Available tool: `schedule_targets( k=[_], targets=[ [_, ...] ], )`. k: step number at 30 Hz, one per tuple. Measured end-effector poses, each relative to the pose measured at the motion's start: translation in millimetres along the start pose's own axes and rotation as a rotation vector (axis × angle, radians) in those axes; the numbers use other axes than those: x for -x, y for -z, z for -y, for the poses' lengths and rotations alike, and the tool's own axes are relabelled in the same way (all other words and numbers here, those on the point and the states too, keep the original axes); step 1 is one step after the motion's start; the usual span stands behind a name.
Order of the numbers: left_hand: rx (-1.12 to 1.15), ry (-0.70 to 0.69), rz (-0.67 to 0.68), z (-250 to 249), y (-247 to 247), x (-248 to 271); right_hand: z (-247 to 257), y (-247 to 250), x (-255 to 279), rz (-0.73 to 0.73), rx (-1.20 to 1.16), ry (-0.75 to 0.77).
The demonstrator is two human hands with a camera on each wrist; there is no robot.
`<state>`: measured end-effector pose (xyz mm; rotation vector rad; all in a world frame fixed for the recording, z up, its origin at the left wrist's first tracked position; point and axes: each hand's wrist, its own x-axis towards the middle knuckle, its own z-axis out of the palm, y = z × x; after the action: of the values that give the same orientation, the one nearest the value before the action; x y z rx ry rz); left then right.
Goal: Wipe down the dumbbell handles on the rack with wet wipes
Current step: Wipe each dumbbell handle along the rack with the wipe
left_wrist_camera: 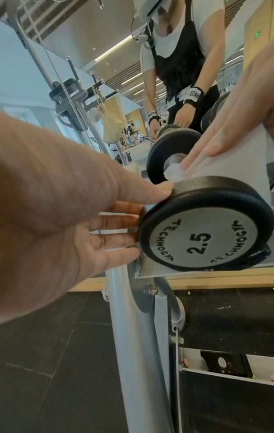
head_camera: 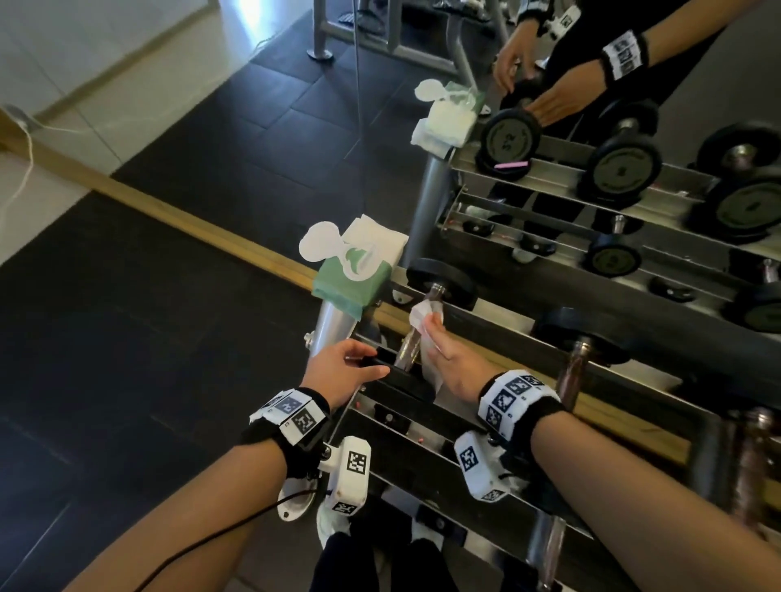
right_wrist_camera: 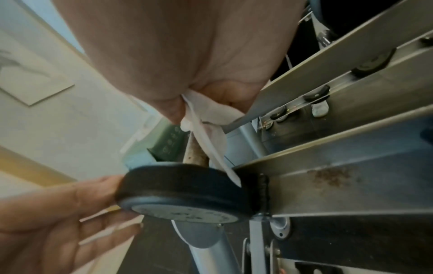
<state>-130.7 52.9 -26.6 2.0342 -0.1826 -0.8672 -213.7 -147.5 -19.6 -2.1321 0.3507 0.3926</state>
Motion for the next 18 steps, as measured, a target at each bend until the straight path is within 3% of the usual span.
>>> schedule_targets(
  k=[6, 9, 12, 18],
  targets=[
    [-0.025, -0.028, 0.004, 2, 2, -4, -6, 0, 5, -0.413, -0.531, -0.323],
    [-0.028, -0.041, 0.024, 5, 3, -5, -15, 0, 15, -0.603, -0.501, -0.325],
    [-0.013, -0.056, 0.039, 5, 4, -4, -22, -4, 19, -0.619, -0.442, -0.238],
    [-0.022, -0.069, 0.033, 6, 4, -6, -14, -14, -9, -0.469, -0.435, -0.17]
  ],
)
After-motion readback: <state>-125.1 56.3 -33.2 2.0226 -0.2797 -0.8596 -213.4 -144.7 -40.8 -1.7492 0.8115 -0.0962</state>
